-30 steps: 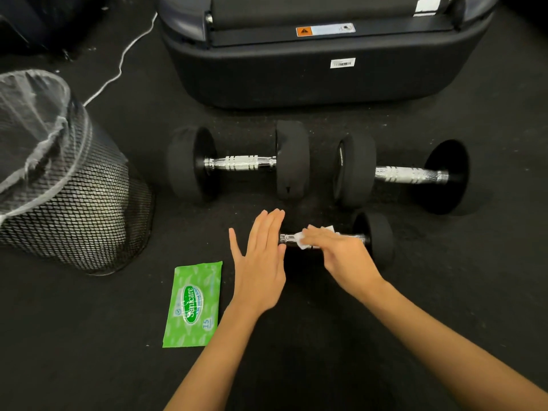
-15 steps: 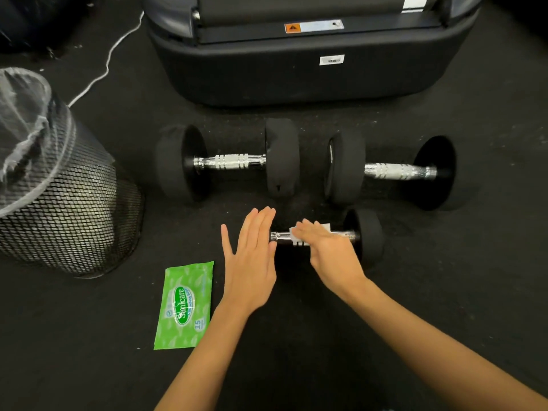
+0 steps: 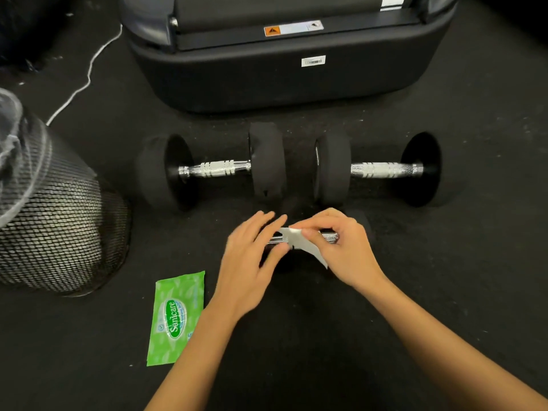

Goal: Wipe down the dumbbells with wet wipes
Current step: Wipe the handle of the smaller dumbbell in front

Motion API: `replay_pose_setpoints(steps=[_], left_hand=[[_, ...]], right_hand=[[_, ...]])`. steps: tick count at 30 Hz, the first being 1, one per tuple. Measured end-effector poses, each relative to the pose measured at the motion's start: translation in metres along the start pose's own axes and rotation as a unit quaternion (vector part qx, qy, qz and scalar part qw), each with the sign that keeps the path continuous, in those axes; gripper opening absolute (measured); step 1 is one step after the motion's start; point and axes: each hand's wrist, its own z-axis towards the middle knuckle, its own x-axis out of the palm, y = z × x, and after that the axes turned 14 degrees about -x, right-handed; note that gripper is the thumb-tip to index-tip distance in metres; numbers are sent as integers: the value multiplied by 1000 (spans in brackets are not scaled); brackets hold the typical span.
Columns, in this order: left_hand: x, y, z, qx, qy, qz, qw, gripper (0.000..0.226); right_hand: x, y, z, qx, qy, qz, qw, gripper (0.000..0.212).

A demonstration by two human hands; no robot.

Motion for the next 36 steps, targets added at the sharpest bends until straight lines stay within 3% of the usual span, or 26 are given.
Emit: replay_pose_setpoints(steps=[2, 4, 7, 10, 13, 17, 19, 22, 27, 33, 36], left_hand=[[3, -19, 2, -27, 45, -183, 982, 44], [11, -34, 6, -75, 29, -306, 949, 32], [23, -41, 14, -114, -5, -377, 919, 16], [30, -44, 23, -117, -81, -348, 927, 12], [40, -45, 34, -42, -151, -263, 952, 15], [74, -35, 35, 134, -172, -55, 974, 23], [93, -28, 21, 187, -138, 12, 973, 29], [105, -18, 0, 189, -98, 59, 975, 38], [97, -18, 10, 204, -82, 120, 968, 28], [90, -32, 14, 148, 1, 49, 988, 48], [87, -29, 11, 142, 16, 9, 990, 43]], right_hand=[[-3, 0, 2, -5, 6, 47, 999, 20], [-5, 1, 1, -13, -11, 77, 997, 18], [-11, 1, -2, -46, -61, 29, 997, 17], [-29, -11, -7, -65, -158, -72, 983, 16], [-38, -34, -13, 34, -232, -108, 966, 24], [-33, -51, -23, 211, -170, -35, 962, 51], [-32, -53, -24, 247, -137, 13, 959, 59], [-31, -56, -25, 251, -125, 45, 959, 60], [-28, -54, -25, 245, -139, 55, 958, 60], [-33, -54, -24, 243, -128, 51, 960, 58], [-33, -55, -26, 242, -122, 42, 962, 56]])
